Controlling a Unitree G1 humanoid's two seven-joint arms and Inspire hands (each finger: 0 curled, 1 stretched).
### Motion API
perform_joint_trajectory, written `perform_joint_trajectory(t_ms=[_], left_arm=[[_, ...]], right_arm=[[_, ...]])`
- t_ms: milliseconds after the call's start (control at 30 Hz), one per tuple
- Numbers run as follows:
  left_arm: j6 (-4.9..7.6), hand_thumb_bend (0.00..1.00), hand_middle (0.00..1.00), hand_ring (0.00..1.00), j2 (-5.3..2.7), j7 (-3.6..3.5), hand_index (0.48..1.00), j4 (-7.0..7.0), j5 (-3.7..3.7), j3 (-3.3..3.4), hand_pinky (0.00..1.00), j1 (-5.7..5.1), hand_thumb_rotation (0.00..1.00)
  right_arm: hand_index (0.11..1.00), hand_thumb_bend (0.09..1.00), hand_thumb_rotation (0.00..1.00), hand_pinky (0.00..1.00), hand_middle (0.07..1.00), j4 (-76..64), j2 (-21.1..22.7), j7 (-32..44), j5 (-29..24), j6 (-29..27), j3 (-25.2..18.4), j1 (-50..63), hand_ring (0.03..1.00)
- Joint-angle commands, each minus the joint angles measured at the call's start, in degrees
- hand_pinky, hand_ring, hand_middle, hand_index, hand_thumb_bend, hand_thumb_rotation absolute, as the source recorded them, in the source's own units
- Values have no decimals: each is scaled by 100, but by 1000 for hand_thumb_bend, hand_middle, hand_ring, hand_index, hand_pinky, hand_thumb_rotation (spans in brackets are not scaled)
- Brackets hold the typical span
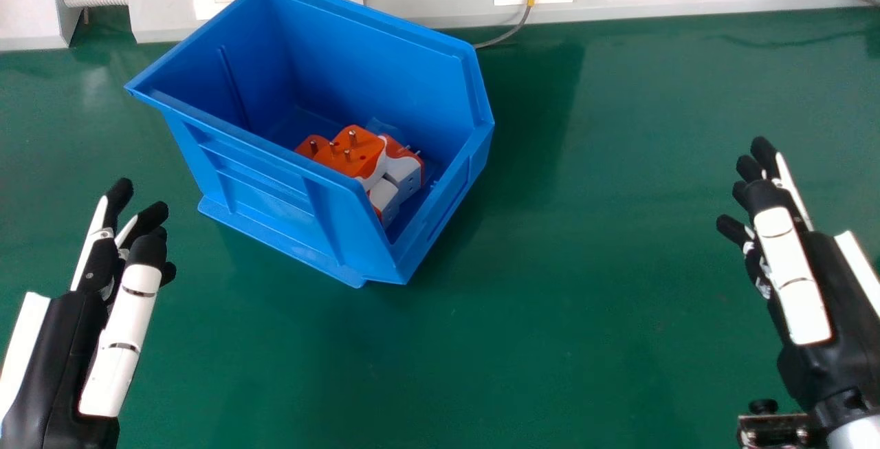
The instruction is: Pick all objects and put in blue box
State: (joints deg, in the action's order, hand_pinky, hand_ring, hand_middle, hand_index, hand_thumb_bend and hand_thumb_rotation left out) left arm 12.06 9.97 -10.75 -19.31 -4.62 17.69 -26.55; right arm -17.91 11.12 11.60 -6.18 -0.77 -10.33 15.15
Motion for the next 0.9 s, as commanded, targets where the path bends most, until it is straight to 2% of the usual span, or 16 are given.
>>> perform_joint_trajectory(t_ms=[0,133,233,600,867], left_arm=[[175,537,930,925,33,43,976,-58,25,30,860,8,937],[180,517,926,920,34,48,970,-73,63,21,853,12,939],[194,511,923,918,53,37,968,-32,50,45,853,32,942],[232,524,924,922,46,24,972,-12,34,36,864,24,957],[188,546,924,924,57,16,974,-37,-3,62,868,8,958]], right_arm=[[995,362,1000,930,1000,-67,54,-37,12,-124,-70,-72,1000],[994,351,1000,925,1000,-53,56,-28,6,-126,-69,-91,1000],[994,348,1000,924,1000,-81,57,-19,8,-126,-58,-90,1000],[993,342,1000,921,1000,-136,62,-27,19,-80,-55,-68,1000],[993,347,1000,921,1000,-153,45,-45,70,-99,-33,-54,1000]])
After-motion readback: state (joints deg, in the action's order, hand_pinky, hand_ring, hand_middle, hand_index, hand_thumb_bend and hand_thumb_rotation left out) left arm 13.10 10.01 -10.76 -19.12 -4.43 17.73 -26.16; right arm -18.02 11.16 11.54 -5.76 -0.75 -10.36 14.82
